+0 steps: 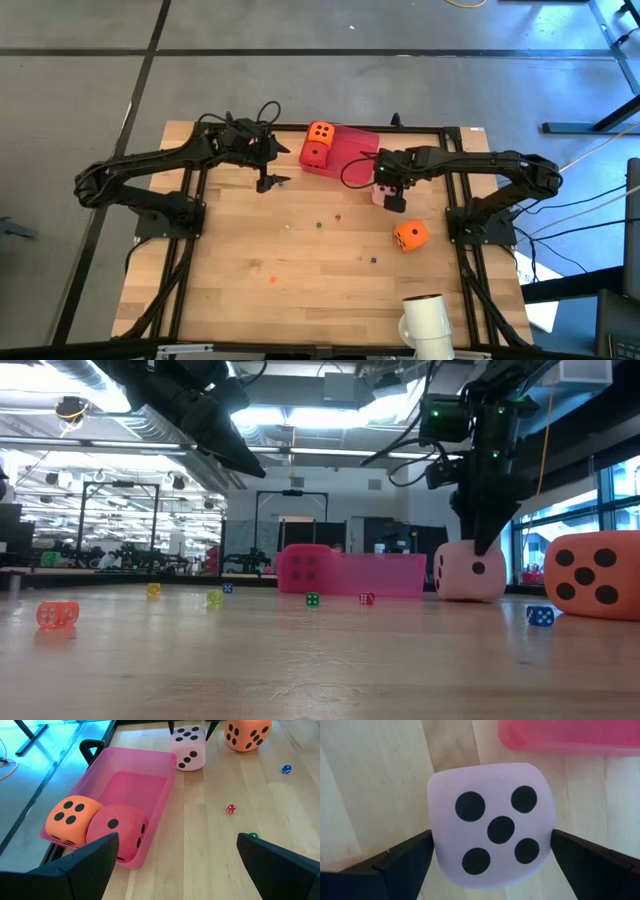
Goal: Pick & Place Dice
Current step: Put the large pink die into the red bin
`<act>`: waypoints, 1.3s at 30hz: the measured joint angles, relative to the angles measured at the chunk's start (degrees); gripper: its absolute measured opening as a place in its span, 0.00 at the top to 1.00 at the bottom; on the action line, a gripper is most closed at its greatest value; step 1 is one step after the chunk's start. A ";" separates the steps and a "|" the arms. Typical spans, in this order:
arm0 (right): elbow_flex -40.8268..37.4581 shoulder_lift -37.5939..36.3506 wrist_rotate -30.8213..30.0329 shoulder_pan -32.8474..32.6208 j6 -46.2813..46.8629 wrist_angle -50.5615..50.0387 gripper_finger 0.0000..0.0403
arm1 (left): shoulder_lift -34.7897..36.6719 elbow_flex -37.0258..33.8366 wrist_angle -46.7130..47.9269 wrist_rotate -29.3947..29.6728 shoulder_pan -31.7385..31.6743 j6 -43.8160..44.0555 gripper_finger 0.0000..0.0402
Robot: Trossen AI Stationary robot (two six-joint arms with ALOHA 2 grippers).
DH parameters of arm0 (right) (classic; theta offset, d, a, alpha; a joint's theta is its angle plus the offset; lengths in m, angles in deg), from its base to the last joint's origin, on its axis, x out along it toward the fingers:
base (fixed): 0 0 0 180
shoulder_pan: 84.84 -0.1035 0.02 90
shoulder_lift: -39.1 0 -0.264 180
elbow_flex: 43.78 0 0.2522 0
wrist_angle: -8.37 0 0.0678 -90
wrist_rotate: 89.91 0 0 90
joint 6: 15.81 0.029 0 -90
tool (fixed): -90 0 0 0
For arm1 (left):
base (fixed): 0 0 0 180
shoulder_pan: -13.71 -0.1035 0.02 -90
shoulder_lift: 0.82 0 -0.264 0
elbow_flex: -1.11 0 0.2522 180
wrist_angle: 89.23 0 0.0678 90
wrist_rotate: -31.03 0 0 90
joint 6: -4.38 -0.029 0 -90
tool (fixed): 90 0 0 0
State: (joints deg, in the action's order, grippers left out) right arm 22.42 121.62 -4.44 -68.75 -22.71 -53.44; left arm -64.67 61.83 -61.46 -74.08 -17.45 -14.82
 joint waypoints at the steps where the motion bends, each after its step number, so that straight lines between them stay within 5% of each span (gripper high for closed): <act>1: -0.02 0.00 -0.24 -0.02 -0.01 0.04 0.02 | 0.00 0.00 0.00 0.02 0.00 0.00 0.00; 39: 2.15 0.26 -2.79 -2.43 0.47 -0.95 0.54 | 0.00 0.00 -0.01 0.02 0.00 -0.04 0.00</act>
State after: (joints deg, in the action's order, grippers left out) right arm 24.57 121.88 -7.22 -71.19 -22.23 -54.40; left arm -64.67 61.83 -61.48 -74.06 -17.45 -14.87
